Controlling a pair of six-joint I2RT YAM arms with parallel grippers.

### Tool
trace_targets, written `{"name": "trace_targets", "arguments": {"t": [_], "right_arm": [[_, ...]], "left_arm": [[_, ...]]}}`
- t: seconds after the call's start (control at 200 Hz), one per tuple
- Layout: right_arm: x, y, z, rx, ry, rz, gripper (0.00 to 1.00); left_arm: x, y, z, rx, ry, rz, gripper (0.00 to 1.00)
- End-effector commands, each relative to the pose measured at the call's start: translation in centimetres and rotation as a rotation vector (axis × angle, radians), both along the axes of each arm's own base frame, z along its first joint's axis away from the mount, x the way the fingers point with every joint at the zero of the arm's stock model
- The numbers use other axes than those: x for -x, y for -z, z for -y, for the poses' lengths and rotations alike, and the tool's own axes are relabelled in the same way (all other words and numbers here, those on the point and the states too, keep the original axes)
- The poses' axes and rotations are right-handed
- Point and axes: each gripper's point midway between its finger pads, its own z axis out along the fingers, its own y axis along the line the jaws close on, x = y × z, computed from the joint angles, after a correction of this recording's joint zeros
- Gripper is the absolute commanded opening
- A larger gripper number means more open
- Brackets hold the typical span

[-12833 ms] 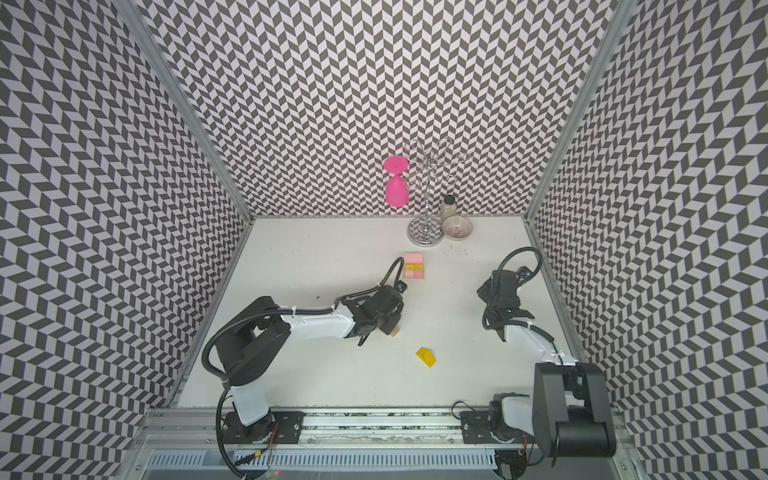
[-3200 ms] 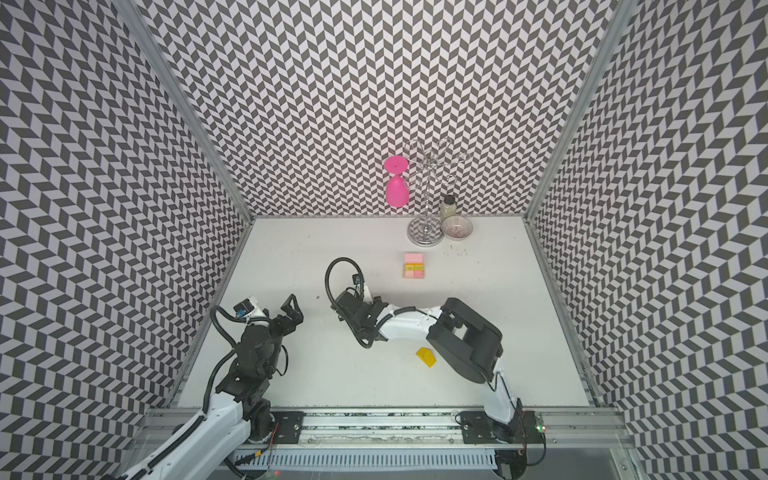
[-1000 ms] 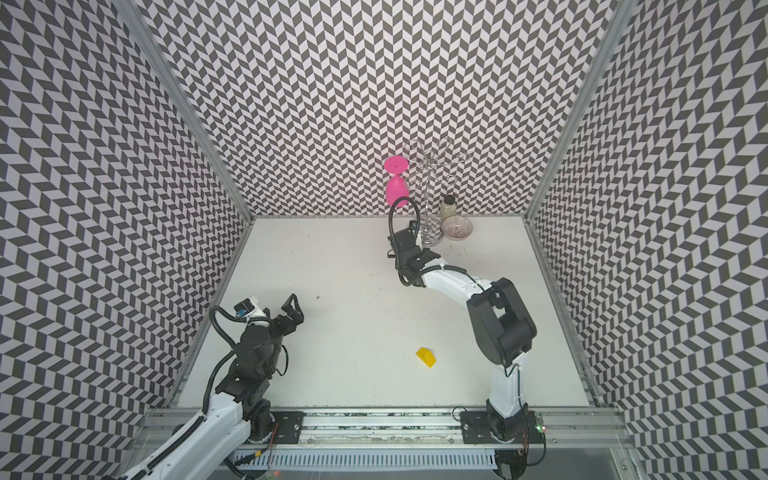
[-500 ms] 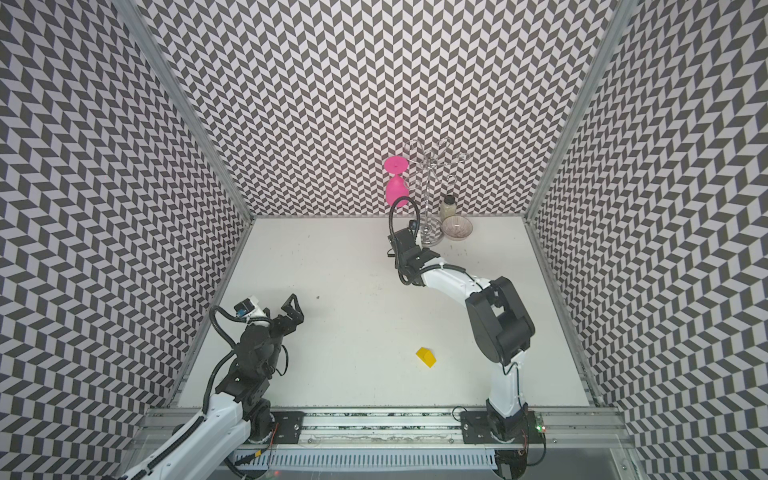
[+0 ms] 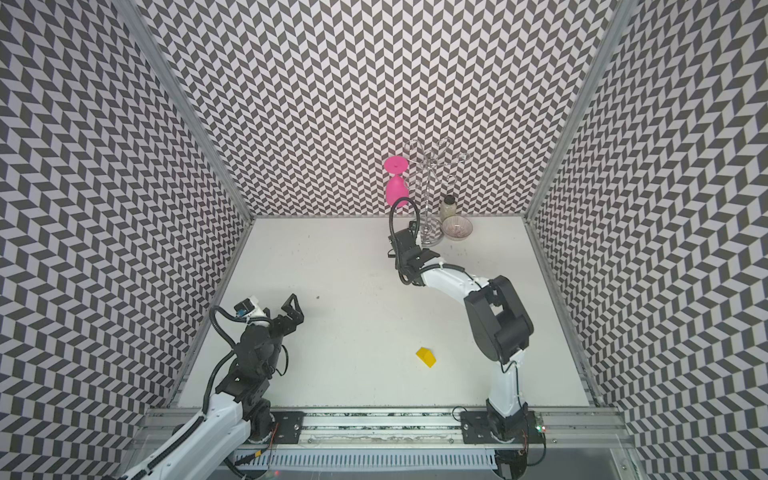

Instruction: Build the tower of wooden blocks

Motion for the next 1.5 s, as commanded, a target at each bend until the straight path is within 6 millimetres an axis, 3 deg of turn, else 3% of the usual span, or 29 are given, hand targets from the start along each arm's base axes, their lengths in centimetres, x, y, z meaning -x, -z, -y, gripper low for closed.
{"name": "trace_targets", "arguments": {"t": [0.0,1.492], "right_arm": [[-1.28,-1.04,-0.28,-0.019,0.002,0.042,0.35],[-1.0,-0.36,0.27,-0.022,0.004,0.004,0.43]], "left_arm": [[-0.01,-0.26,-0.15,0.001,-0.004,0.02,1.0],[0.0,-0.25,-0.14,0.001,-0.003,0.021,1.0]]}}
